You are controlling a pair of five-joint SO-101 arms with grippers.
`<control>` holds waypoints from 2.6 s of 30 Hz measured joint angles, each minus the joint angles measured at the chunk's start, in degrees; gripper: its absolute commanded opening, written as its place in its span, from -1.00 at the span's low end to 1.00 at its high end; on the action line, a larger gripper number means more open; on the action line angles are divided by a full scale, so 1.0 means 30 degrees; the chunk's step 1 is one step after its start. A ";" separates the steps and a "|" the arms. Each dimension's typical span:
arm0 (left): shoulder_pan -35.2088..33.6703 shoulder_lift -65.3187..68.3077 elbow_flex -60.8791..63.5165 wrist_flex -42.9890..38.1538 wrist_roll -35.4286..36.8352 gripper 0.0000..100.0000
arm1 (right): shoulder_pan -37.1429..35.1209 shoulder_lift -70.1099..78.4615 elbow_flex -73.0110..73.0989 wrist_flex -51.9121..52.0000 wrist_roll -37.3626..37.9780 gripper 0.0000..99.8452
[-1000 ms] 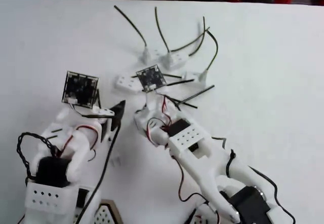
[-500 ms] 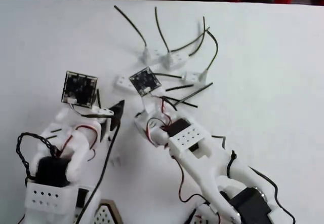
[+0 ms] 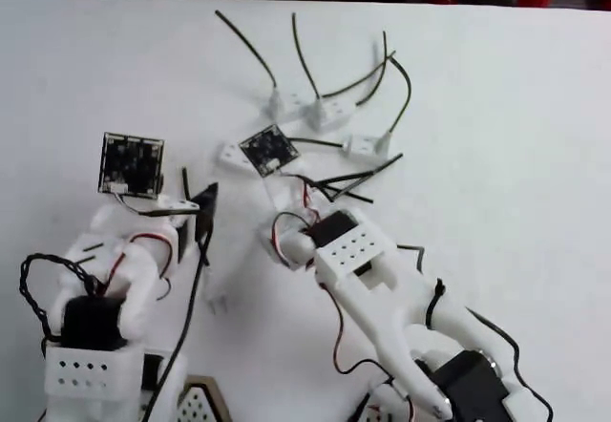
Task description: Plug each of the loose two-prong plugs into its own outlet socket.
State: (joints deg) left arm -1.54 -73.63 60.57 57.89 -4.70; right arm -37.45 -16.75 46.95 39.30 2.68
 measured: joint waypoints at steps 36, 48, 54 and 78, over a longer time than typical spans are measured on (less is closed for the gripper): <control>-0.0117 0.0000 0.0000 -0.0029 0.0000 -0.48 | 0.0029 0.3077 -0.3985 0.2930 -0.0645 -0.97; -0.0117 0.0000 0.0000 -0.0029 0.0000 -0.48 | -0.0733 0.4454 -0.3692 0.3136 -0.1817 -0.97; -0.0117 0.0000 0.0000 -0.0029 0.0000 -0.48 | -0.0733 0.5802 -0.3722 0.3106 -0.1612 -0.97; -0.0117 0.0000 0.0000 -0.0029 0.0000 -0.48 | 0.7179 0.0234 -0.4718 0.4747 0.3282 -0.97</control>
State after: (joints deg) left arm -1.89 -73.63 60.57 57.80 -4.70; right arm -15.91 -16.04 32.79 53.54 12.53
